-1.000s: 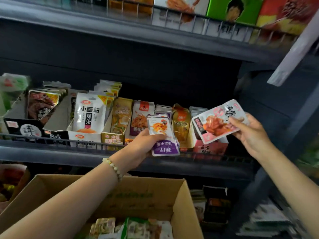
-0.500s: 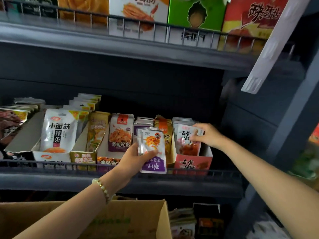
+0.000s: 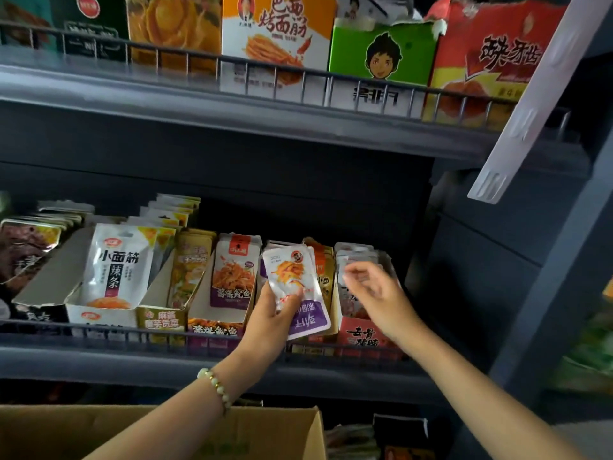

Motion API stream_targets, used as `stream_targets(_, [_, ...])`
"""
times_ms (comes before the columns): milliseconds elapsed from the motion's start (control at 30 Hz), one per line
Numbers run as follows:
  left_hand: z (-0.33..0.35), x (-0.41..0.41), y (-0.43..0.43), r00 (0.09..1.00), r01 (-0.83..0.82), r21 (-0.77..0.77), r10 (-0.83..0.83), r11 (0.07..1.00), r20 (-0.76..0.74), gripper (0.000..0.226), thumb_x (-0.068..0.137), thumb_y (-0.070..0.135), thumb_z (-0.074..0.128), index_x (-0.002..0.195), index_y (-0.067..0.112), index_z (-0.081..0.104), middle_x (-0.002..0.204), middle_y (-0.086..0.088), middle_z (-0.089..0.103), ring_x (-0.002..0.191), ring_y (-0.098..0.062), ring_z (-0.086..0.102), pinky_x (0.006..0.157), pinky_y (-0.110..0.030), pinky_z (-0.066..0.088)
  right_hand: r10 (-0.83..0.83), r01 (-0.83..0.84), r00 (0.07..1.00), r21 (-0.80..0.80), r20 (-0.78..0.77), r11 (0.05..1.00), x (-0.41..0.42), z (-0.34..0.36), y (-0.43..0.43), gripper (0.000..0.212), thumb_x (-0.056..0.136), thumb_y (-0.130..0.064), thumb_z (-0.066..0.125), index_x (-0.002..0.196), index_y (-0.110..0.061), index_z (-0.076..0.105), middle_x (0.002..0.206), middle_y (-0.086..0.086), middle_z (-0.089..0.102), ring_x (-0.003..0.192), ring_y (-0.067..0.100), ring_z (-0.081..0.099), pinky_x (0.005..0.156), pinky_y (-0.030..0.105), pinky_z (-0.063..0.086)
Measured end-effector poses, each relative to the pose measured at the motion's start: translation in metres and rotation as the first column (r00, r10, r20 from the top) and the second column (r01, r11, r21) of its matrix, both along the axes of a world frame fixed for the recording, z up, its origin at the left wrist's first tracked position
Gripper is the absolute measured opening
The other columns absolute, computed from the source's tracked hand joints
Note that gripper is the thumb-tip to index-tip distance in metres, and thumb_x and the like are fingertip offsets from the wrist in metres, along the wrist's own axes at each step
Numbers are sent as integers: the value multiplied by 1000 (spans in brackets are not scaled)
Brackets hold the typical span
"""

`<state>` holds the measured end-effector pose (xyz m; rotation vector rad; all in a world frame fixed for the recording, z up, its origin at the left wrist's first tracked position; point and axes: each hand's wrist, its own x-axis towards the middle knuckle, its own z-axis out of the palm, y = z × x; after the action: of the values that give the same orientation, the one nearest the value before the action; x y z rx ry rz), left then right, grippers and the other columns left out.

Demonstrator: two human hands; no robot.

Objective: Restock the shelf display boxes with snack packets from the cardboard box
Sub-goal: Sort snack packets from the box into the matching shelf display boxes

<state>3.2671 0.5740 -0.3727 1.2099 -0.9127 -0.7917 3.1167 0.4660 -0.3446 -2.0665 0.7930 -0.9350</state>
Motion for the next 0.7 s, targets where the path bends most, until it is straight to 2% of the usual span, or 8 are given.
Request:
stream_targets(100, [2,-6,2,999,52,-74,-53,996,-10,21,101,22,38,122,24,35,108,-4,61,83,-3,68,65,-14,53,100,-98,995,295,8,950,17,-5,36,29,86,-50,55,108,-32,58,102,-14,66,93,0,63,73,11,47])
stream_targets(167, [4,-8,7,999,41,-109,-43,993,-13,22,102,24,33,124,24,32,116,1,57,103,-5,61,74,-12,52,97,-104,995,368,37,924,29,-11,48,26,88,-40,63,112,-31,61,106,-11,70,96,1,64,78,15,49])
stream_targets(233, [5,-5,13,998,44,-110,-49,993,-40,31,102,29,33,132,25,30,125,0,55,111,-7,58,83,-17,53,57,-83,995,391,78,916,39,-13,54,30,85,-35,69,113,-29,63,107,-7,71,99,7,65,88,25,52])
stream_targets(267, [8,-1,19,997,61,-98,-66,993,-47,34,101,31,34,135,26,31,126,0,55,110,-7,59,83,-17,54,36,-74,994,414,99,907,42,-11,57,32,83,-34,71,113,-28,63,105,-6,72,100,10,66,91,30,52])
stream_targets(400, [22,30,46,992,67,-37,-71,997,-100,25,97,32,49,121,27,48,106,1,69,80,-5,71,57,-11,51,42,-112,989,528,143,842,45,3,62,35,78,-28,74,110,-19,65,103,1,74,101,20,67,99,41,49])
stream_targets(567, [35,74,73,996,43,-11,-44,999,-73,23,91,22,60,113,17,62,97,-6,75,87,-17,73,67,-22,58,79,-142,989,621,128,771,48,16,70,41,68,-21,76,106,-14,62,98,5,75,95,21,69,88,35,53])
stream_targets(633, [39,82,79,991,100,-4,-100,995,-90,22,92,21,58,111,12,64,99,-9,75,90,-20,72,71,-24,59,50,-218,966,699,253,681,56,13,75,53,65,-18,75,115,-9,60,106,11,72,99,24,68,82,33,55])
stream_targets(700, [42,87,82,976,165,-14,-165,986,-144,23,93,21,56,111,9,65,99,-10,75,89,-20,73,70,-23,59,44,-354,914,740,404,571,66,11,81,50,72,-14,70,119,-5,59,110,15,70,93,24,69,71,29,59])
